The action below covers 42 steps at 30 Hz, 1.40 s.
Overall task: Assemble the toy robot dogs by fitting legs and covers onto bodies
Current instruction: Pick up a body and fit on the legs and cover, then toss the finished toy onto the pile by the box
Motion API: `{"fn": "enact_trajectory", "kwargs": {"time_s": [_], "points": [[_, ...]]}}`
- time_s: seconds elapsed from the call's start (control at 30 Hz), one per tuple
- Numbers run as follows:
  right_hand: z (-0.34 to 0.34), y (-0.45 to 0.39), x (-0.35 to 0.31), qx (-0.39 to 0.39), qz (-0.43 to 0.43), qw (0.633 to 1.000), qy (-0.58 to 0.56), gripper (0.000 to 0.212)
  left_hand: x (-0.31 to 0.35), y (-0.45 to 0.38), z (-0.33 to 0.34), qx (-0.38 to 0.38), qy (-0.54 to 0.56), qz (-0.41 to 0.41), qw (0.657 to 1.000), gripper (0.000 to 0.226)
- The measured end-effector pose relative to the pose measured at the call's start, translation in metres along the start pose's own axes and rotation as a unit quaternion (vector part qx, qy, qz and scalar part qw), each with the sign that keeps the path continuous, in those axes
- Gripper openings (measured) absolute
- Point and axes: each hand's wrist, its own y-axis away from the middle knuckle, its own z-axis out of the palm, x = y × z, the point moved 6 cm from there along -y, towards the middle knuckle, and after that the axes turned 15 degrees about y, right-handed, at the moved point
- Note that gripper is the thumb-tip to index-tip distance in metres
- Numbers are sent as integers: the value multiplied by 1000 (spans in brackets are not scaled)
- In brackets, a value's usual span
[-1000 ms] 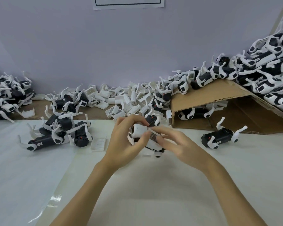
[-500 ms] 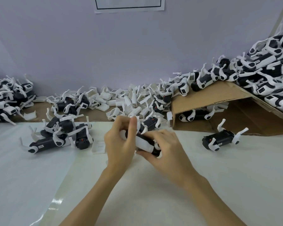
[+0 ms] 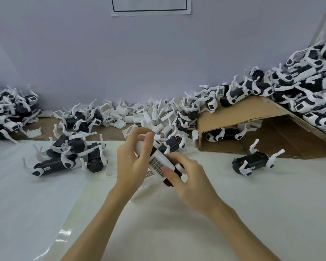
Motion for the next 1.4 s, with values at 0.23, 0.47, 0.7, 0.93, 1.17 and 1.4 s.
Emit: {"fn": "enact_trajectory", "kwargs": {"time_s": [0.23,0.47,0.7,0.93,1.17,1.4], "points": [[-5,-5,19,-112,83,983,-121,30,-20,3,4,-34,-8,-35,999,33],[-36,-17,23,-117,105,985,-68,26,-25,4,4,-36,-41,-30,998,33],[-240,-96,42,321,211,878,-285,97,-32,-3,-2,-39,-59,-54,996,49],[-123,-69,65,144,196,949,-200,68,-53,-9,-12,-28,-161,-56,985,6],[7,-24,51,25,135,986,-94,20,-52,-19,-58,96,-396,24,913,18],[3,-18,62,59,145,985,-71,16,-71,-18,-116,96,-545,-153,819,59]]}}
